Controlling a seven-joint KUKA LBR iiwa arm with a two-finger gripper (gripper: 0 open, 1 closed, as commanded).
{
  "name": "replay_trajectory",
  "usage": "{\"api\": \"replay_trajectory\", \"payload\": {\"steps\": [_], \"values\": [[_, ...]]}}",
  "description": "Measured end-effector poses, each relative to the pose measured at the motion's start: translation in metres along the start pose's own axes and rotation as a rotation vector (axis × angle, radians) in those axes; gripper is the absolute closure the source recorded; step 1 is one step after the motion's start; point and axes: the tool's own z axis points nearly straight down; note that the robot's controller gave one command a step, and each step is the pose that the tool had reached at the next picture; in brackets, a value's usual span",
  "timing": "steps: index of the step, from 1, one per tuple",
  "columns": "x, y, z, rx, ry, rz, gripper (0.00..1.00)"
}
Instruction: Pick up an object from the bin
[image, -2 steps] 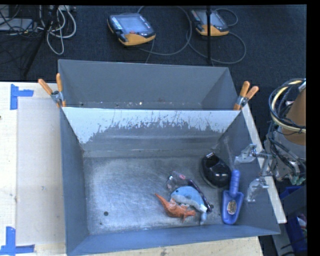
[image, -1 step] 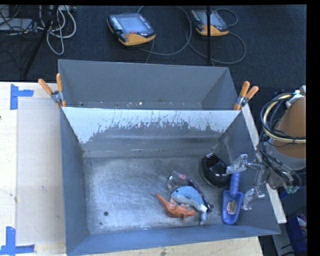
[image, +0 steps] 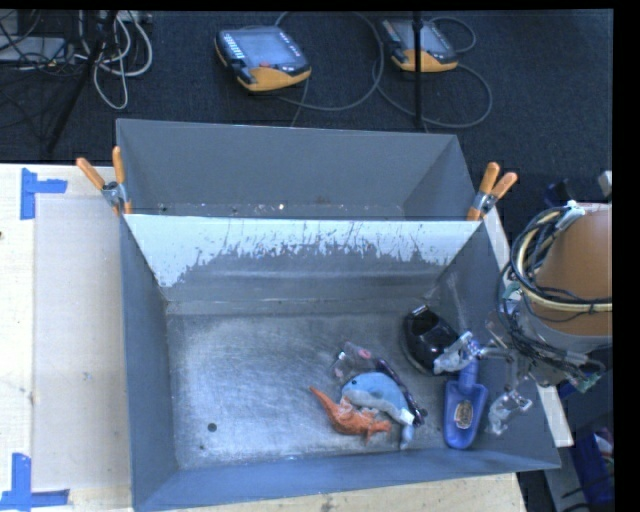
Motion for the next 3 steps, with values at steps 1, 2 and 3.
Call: {"api": "replay_trajectory", "payload": {"steps": [1, 2, 3], "values": [[-0.001, -0.026, 0.030, 0.002, -0.003, -0.133, 0.00], [0.000, -0.002, 0.065, -0.011, -0.009, -0.489, 0.00], [-0.004, -0.012, 0.087, -0.021, -0.005, -0.502, 1.00]]}}
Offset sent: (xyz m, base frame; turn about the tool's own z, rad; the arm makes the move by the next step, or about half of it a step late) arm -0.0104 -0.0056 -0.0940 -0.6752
